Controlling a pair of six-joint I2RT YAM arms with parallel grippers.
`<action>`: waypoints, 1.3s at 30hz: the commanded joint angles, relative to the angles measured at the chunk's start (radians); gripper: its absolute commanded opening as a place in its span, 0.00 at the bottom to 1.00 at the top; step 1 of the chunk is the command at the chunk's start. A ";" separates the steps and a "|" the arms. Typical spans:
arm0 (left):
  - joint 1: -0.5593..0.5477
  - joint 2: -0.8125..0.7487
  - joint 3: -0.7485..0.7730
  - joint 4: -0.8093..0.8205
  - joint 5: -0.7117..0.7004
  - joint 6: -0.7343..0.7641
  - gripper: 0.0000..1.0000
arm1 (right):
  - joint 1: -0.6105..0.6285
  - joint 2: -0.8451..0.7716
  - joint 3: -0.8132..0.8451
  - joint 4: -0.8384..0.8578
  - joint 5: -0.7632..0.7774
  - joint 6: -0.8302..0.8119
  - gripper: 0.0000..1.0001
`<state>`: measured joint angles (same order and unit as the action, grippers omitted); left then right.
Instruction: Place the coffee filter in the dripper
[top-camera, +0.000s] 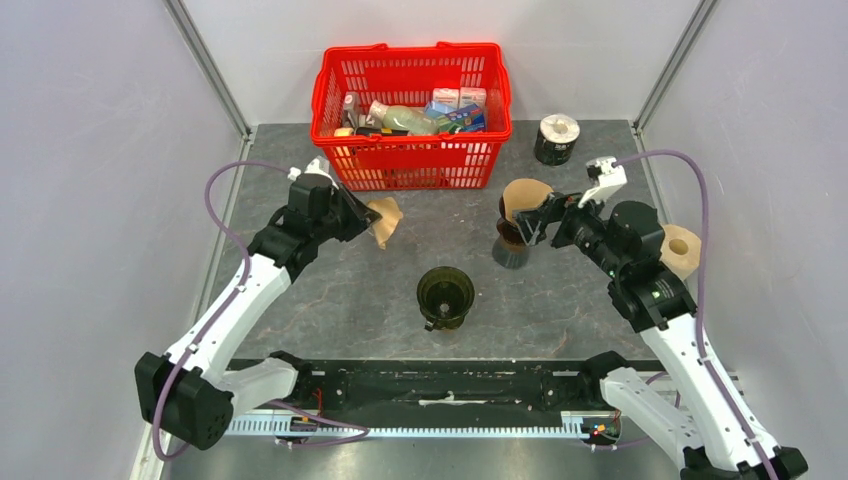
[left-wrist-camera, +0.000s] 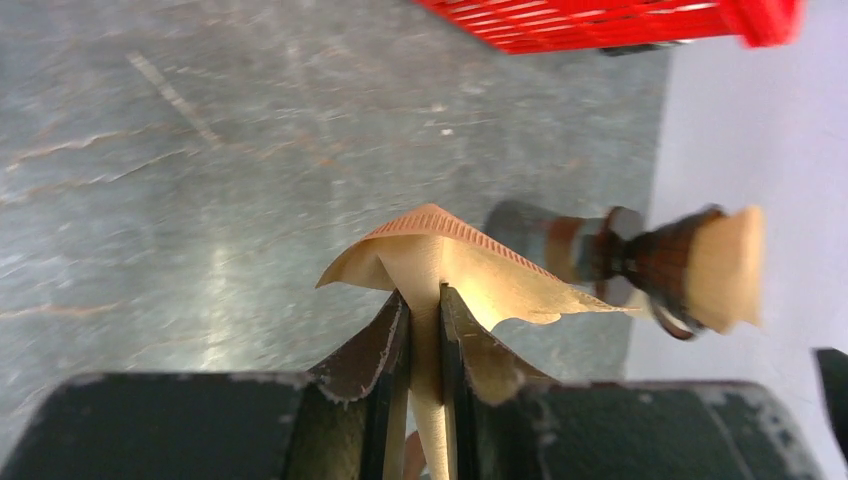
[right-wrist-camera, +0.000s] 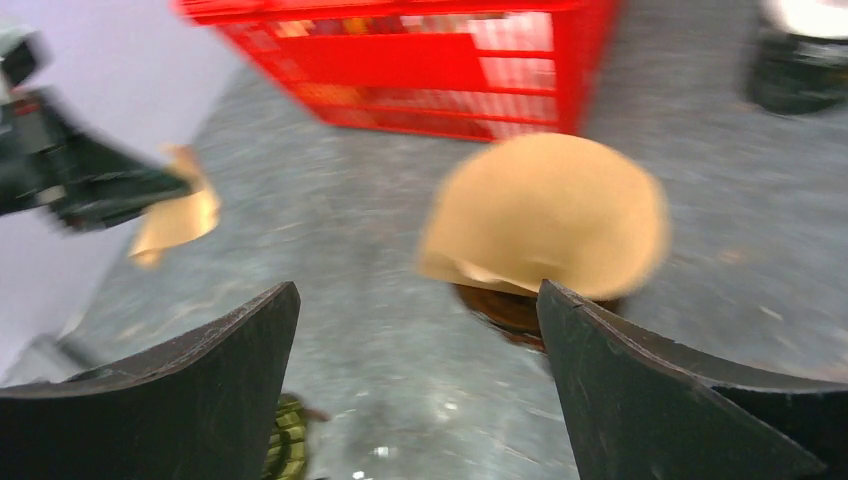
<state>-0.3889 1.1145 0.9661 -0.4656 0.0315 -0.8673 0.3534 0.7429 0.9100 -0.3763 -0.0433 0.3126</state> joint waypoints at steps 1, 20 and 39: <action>-0.017 -0.008 0.066 0.173 0.134 -0.008 0.23 | 0.004 0.096 0.059 0.222 -0.486 0.109 0.94; -0.128 0.052 0.114 0.372 0.251 -0.016 0.23 | 0.374 0.465 0.262 0.336 -0.187 -0.093 0.81; -0.170 0.027 0.086 0.396 0.249 -0.003 0.24 | 0.390 0.486 0.242 0.456 -0.061 -0.077 0.20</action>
<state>-0.5522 1.1694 1.0500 -0.1165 0.2672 -0.8696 0.7380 1.2495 1.1362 0.0250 -0.1253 0.2348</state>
